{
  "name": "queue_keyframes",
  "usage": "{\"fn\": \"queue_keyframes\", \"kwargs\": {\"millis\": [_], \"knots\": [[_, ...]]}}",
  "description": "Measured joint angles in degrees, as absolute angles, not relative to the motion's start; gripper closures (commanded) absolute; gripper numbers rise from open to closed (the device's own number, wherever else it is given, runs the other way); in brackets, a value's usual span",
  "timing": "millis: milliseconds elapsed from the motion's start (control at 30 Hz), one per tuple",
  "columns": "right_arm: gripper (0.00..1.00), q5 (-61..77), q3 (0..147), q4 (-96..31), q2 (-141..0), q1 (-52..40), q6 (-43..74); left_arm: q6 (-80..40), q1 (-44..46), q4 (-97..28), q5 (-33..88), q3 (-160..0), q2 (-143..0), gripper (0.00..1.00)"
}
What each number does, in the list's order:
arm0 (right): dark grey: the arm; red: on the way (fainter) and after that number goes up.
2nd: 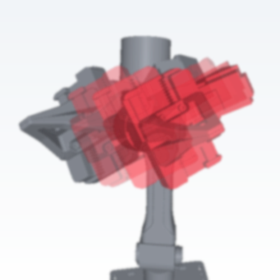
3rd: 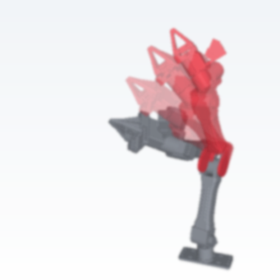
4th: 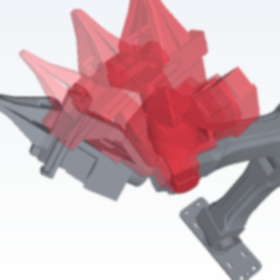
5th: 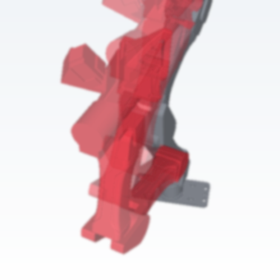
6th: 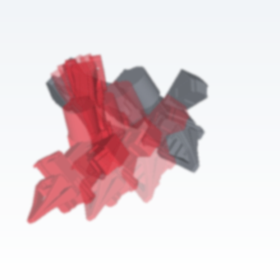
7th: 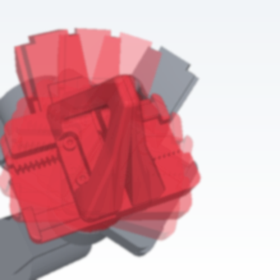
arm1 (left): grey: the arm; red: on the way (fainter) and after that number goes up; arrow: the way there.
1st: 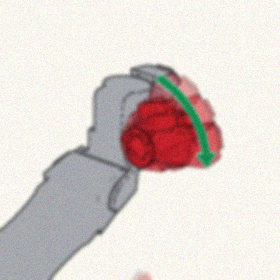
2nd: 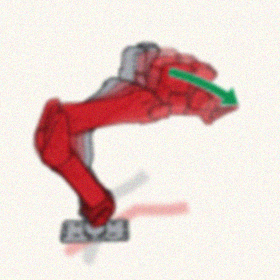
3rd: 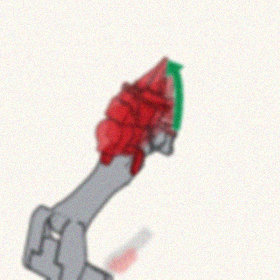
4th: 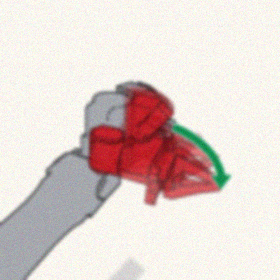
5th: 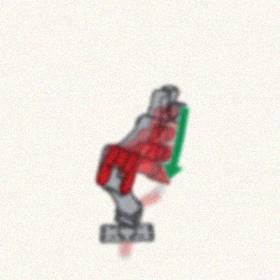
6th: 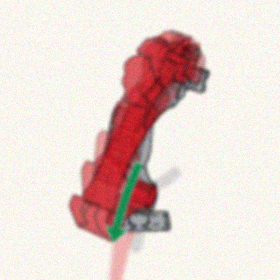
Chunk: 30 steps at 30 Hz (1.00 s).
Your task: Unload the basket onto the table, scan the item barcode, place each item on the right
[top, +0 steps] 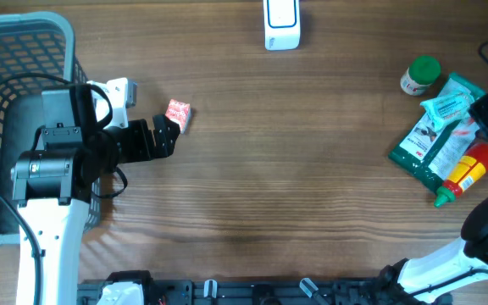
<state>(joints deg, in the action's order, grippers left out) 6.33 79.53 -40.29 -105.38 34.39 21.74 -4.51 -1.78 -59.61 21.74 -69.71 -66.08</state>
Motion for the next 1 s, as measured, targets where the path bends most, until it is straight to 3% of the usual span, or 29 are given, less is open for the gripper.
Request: {"fn": "queue_keyframes", "kwargs": {"millis": [133, 367, 533, 733, 1000], "knots": [[0.05, 9.8, 79.5, -38.9, -105.4, 34.2, 22.1, -4.5, -1.8, -59.6, 21.7, -69.7, -66.1, 0.00], [0.16, 22.0, 79.5, -35.0, -99.6, 31.0, 21.5, -4.5, -1.8, -59.6, 21.7, -69.7, -66.1, 0.00], [0.15, 30.4, 79.6, -30.2, -93.7, 14.4, 14.8, -4.5, -1.8, -59.6, 21.8, -69.7, -66.1, 0.00], [0.15, 33.0, 79.6, -22.4, -98.9, -7.4, 8.5, -4.5, -1.8, -59.6, 21.7, -69.7, -66.1, 0.00], [0.15, 32.8, 79.6, -18.0, -106.2, -15.3, 8.7, -4.5, -1.8, -59.6, 21.7, -69.7, -66.1, 0.00]]}}
